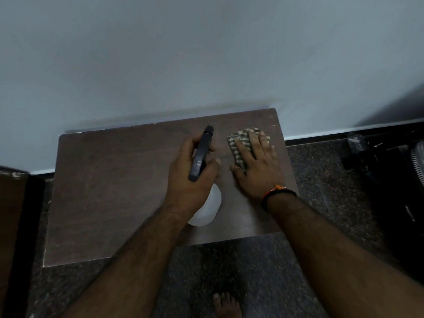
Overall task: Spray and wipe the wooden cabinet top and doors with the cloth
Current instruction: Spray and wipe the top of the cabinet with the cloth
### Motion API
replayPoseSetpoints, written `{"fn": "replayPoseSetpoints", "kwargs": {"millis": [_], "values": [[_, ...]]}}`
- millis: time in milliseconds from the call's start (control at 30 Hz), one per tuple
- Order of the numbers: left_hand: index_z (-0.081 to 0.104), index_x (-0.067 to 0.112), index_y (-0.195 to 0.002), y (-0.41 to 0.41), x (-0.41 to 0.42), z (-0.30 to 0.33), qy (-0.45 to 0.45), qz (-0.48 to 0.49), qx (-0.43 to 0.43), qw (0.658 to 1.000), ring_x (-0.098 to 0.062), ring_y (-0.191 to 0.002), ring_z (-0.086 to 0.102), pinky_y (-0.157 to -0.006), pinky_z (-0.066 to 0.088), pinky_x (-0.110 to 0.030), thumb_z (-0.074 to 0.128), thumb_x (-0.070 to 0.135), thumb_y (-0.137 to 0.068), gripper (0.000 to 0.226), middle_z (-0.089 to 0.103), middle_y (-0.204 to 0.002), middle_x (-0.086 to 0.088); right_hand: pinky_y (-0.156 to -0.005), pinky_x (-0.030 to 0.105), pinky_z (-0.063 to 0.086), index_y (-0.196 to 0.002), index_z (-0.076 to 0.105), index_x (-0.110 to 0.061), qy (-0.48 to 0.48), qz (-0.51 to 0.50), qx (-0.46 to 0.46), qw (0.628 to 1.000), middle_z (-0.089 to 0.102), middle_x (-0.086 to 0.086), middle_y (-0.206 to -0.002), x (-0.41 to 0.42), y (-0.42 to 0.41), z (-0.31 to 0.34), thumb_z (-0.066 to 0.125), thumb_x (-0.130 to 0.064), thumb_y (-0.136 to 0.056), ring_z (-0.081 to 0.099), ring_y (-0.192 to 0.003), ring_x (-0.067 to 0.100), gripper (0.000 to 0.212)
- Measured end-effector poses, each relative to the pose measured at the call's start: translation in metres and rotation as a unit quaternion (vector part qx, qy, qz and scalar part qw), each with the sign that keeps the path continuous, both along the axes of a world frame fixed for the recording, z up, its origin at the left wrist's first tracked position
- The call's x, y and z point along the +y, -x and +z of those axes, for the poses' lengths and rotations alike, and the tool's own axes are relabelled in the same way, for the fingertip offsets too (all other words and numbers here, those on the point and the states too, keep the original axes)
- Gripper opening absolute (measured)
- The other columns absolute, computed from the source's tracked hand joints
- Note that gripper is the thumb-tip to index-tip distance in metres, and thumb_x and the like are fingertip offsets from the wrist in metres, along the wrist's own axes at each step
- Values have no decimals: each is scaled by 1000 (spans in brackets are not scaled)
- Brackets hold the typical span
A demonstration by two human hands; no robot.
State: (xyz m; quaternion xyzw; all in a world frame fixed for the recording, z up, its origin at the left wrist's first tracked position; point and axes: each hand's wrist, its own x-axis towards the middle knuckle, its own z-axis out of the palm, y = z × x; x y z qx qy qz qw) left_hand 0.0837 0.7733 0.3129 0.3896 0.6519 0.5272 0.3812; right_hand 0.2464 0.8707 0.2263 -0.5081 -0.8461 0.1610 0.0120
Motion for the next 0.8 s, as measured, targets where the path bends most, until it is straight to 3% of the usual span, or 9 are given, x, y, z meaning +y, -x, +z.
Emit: {"fn": "replayPoseSetpoints", "kwargs": {"millis": [133,233,367,567,700,800], "values": [[68,17,-108,4,7,1,46,-13,2,999,-26,-60,64,-58,56,-40,69,27,-88,23,70,-95,-8,-124,54,2,-157,18,-37,-1,-30,-4,1000,3,2,-168,-2,2,-6,29,-63,-93,-5,-154,27,70],[71,12,-104,10,11,3,104,-12,-42,994,-25,-53,61,-57,53,-36,71,18,-92,14,68,-78,-7,-123,54,-5,-158,12,-39,13,-71,-13,997,-1,1,-168,1,4,-6,22,-66,-95,-8,-154,26,69],[68,-1,-97,14,15,13,172,-6,-125,977,-29,-40,56,-49,49,-35,69,12,-92,14,61,-70,-31,-122,54,-9,-158,10,-38,14,-94,-32,995,-4,2,-168,5,5,-5,16,-68,-94,-10,-154,26,72],[68,-6,-91,18,13,16,219,-20,-148,964,-28,-40,55,-50,51,-41,66,14,-92,20,68,-81,-23,-122,57,-5,-159,9,-35,6,-132,-43,990,-6,4,-168,6,2,-4,20,-65,-100,-11,-153,28,67],[68,-11,-92,24,3,13,257,0,-164,952,-27,-36,52,-45,47,-33,65,16,-93,27,62,-55,-15,-122,57,-5,-159,3,-34,22,-144,-46,988,-12,3,-167,8,-5,-2,21,-63,-101,-14,-153,27,68],[68,-8,-89,26,-4,12,261,5,-166,951,-26,-36,52,-43,46,-31,64,16,-94,25,60,-51,-13,-122,55,-5,-160,3,-33,23,-148,-44,988,-11,3,-168,7,-5,-3,22,-63,-101,-14,-153,27,69]]}}
